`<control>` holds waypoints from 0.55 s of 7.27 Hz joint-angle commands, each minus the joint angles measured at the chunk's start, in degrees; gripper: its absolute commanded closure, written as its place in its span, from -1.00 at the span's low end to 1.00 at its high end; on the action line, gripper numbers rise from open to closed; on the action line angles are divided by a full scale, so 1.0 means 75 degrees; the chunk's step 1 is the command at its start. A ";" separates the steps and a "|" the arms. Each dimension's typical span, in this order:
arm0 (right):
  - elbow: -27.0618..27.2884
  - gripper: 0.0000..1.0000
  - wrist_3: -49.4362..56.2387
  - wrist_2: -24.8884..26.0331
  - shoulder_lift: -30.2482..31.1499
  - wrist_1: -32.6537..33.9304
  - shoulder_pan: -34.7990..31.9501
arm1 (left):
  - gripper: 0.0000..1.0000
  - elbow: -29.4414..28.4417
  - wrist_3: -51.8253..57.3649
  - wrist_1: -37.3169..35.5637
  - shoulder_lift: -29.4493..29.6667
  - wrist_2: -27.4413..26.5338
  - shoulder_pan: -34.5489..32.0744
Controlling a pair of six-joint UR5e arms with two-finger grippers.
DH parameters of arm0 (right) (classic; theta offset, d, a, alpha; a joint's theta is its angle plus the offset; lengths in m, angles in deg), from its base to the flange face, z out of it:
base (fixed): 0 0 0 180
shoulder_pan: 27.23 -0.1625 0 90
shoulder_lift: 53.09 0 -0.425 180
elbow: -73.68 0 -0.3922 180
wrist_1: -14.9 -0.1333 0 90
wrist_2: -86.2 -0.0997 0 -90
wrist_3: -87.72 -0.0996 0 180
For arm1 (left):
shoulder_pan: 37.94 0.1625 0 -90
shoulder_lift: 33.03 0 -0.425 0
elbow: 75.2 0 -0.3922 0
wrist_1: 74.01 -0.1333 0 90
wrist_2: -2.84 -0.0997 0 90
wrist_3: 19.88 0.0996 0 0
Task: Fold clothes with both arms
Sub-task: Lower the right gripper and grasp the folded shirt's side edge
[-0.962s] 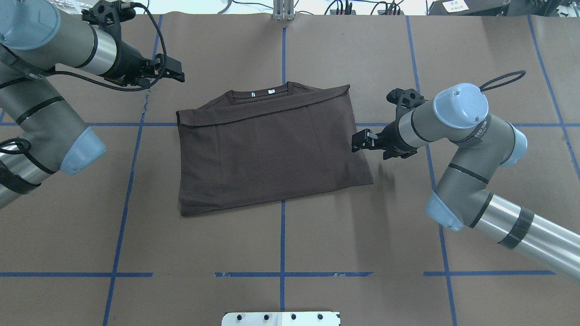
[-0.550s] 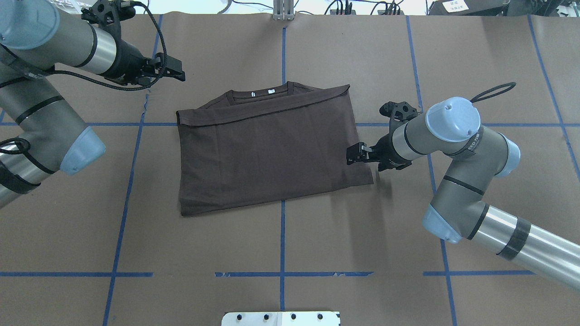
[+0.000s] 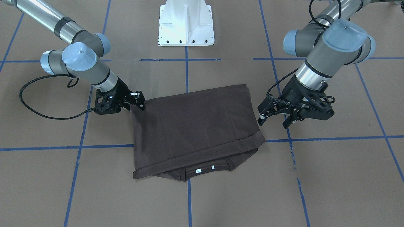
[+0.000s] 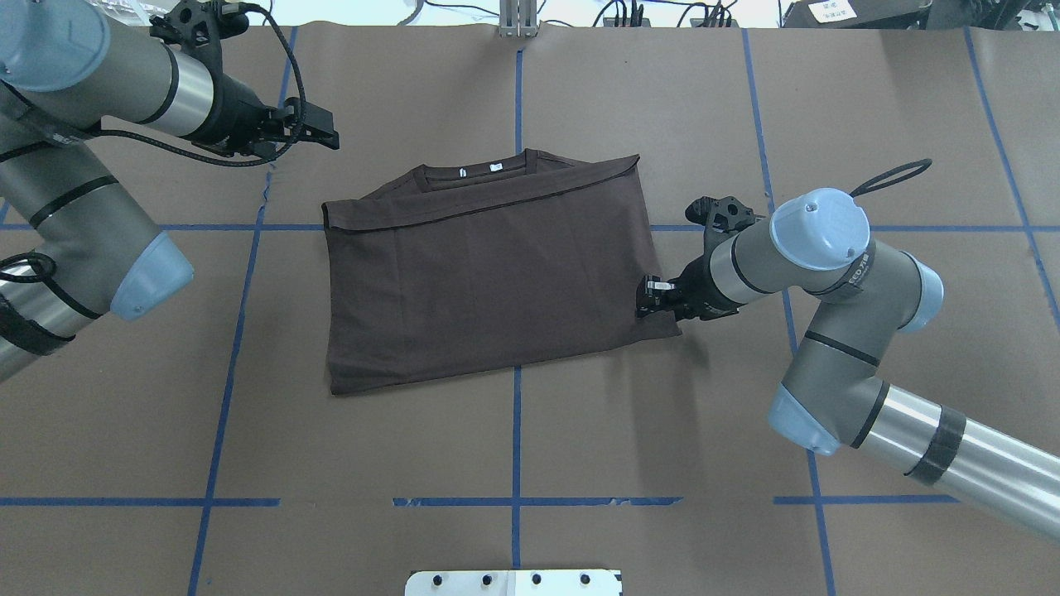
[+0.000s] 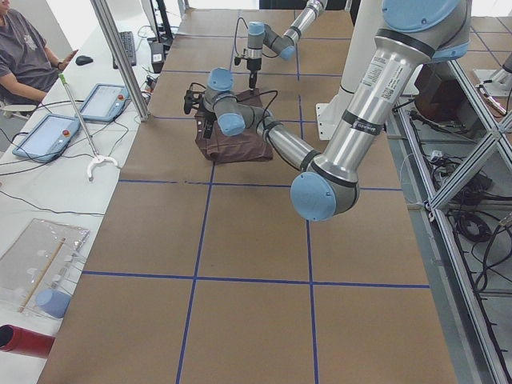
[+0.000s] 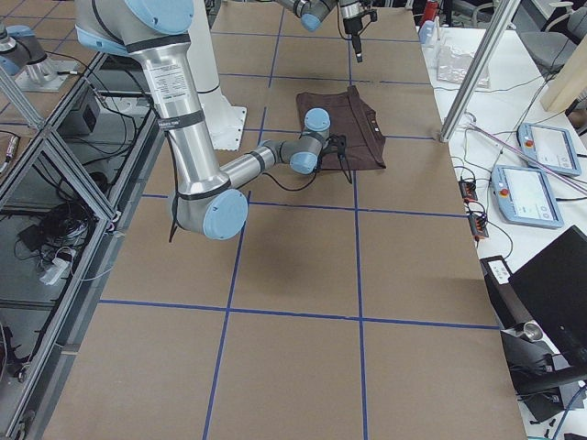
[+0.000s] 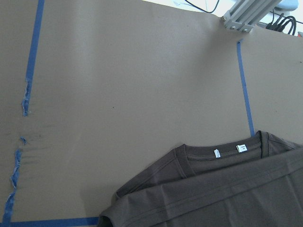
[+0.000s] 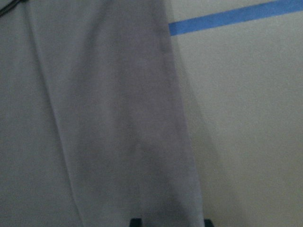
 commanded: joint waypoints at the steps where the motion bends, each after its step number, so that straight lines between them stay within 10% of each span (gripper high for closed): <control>1: 0.0072 1.00 0.0000 -0.0034 0.0066 -0.0002 0.0023 | -1.00 0.0000 0.0038 0.0012 0.0012 0.0000 0.0020; 4: 0.1577 1.00 0.0012 0.0035 0.1431 -0.0013 0.0629 | -1.00 0.0000 0.0061 0.0024 0.0023 0.0000 0.0020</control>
